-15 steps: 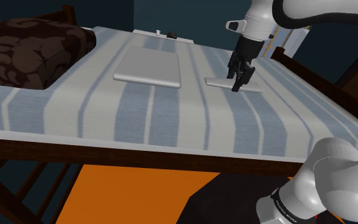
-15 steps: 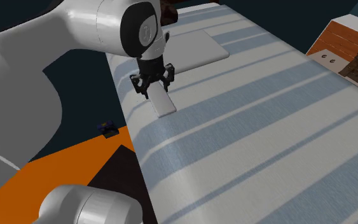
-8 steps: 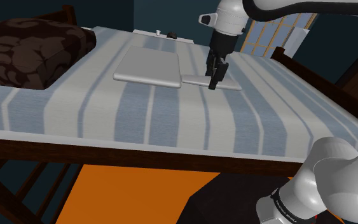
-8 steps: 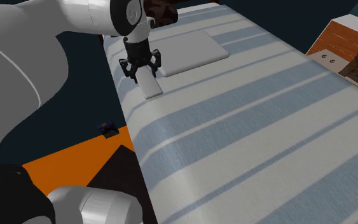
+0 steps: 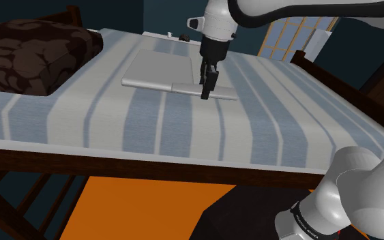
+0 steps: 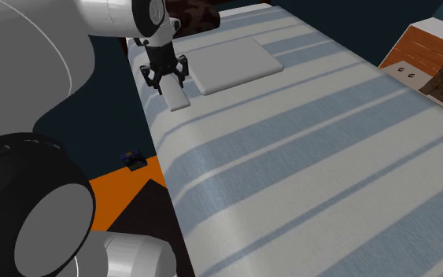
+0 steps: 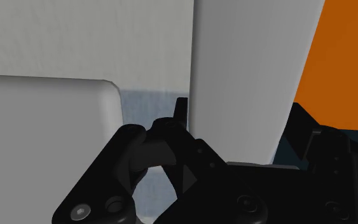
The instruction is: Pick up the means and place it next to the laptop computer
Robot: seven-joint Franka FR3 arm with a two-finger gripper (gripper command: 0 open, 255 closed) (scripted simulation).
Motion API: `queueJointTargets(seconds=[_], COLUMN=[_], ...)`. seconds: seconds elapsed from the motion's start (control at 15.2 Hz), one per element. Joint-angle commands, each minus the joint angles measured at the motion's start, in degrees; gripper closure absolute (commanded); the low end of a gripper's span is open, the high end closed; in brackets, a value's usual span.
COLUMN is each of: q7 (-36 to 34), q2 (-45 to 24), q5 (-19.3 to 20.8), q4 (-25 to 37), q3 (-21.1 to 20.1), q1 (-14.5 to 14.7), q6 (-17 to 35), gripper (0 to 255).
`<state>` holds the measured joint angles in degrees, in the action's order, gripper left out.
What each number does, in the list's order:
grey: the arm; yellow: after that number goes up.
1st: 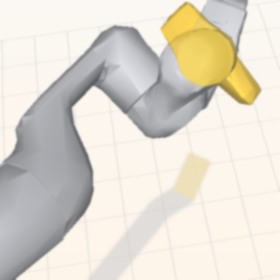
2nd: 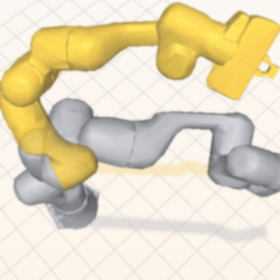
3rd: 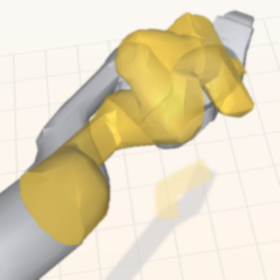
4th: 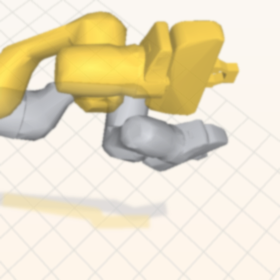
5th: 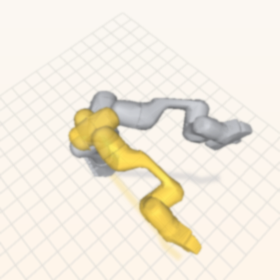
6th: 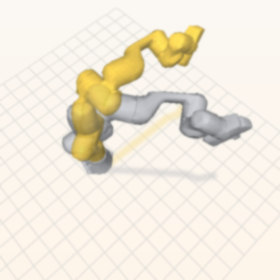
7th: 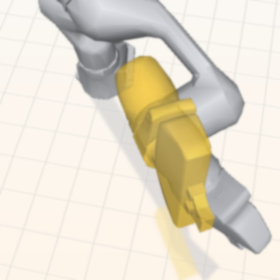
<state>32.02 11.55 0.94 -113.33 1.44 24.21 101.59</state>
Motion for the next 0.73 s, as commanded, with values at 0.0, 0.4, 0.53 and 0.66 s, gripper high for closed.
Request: queueJointTargets(seconds=[0.0, 0.4, 0.53, 0.66], q7=[-0.09, -0.14, -0.15, -0.16], q2=[-0.23, -0.56, -0.77, -1.03], q5=[-0.02, -0.01, 0.0, 0.0], q4=[-1.22, -5.51, -6.84, -8.12], q3=[-0.03, -0.01, -0.01, 0.0], q1=[0.03, 0.01, 0.01, 0.01], q6=[1.5, 6.12, 7.65, 9.19], gripper=[255, 255, 255, 255])
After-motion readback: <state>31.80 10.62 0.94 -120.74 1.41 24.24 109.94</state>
